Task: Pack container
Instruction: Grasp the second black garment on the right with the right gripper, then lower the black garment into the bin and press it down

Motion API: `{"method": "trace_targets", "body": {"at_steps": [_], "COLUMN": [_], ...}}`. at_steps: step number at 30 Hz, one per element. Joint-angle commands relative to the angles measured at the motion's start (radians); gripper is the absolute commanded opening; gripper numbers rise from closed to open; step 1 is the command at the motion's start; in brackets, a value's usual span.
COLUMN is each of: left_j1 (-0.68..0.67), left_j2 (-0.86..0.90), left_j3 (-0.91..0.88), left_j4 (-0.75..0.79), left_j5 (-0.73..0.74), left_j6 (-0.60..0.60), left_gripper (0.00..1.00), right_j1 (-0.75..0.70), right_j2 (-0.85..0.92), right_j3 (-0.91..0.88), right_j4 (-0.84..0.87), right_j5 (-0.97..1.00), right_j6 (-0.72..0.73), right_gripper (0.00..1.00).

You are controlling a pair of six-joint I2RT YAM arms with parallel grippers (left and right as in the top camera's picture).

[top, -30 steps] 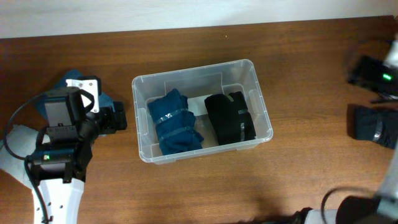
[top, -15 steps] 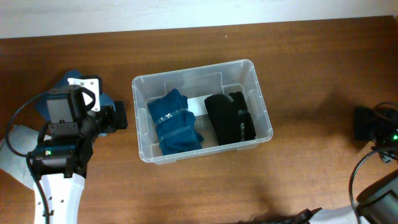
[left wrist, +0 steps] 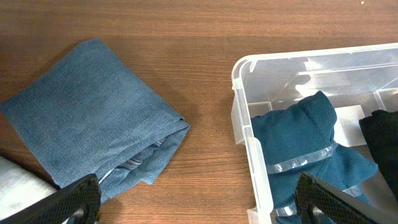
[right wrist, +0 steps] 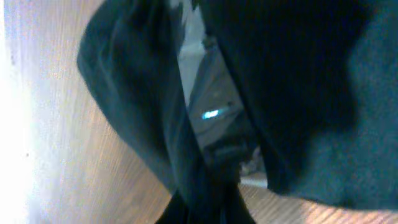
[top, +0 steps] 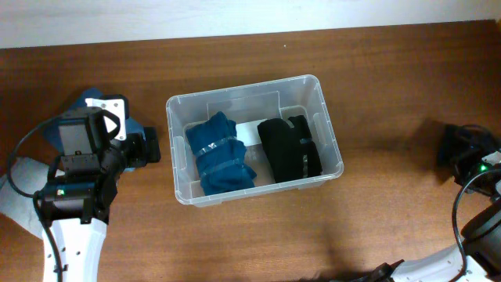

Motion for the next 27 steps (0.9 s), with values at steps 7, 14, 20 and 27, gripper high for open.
{"method": "trace_targets", "body": {"at_steps": [7, 14, 20, 27], "left_j1": [-0.003, -0.003, -0.003, -0.003], "left_j2": [0.004, 0.004, 0.004, 0.004], "left_j3": [0.017, 0.017, 0.017, 0.017], "left_j4": [0.003, -0.006, -0.023, -0.034], "left_j5": [-0.011, -0.018, -0.018, -0.018], "left_j6": [-0.009, -0.009, -0.009, -0.010], "left_gripper": [0.99, 0.99, 0.99, 0.99], "right_j1": [0.240, 0.730, 1.202, 1.404], "right_j2": [-0.292, -0.361, -0.231, 0.051], "right_j3": [0.379, 0.599, 0.596, 0.596], "right_j4": [-0.431, -0.755, -0.846, -0.859], "right_j5": [-0.135, -0.002, 0.264, 0.303], "right_j6": [-0.279, -0.494, -0.545, -0.582], "right_gripper": [0.04, 0.04, 0.04, 0.03]}}
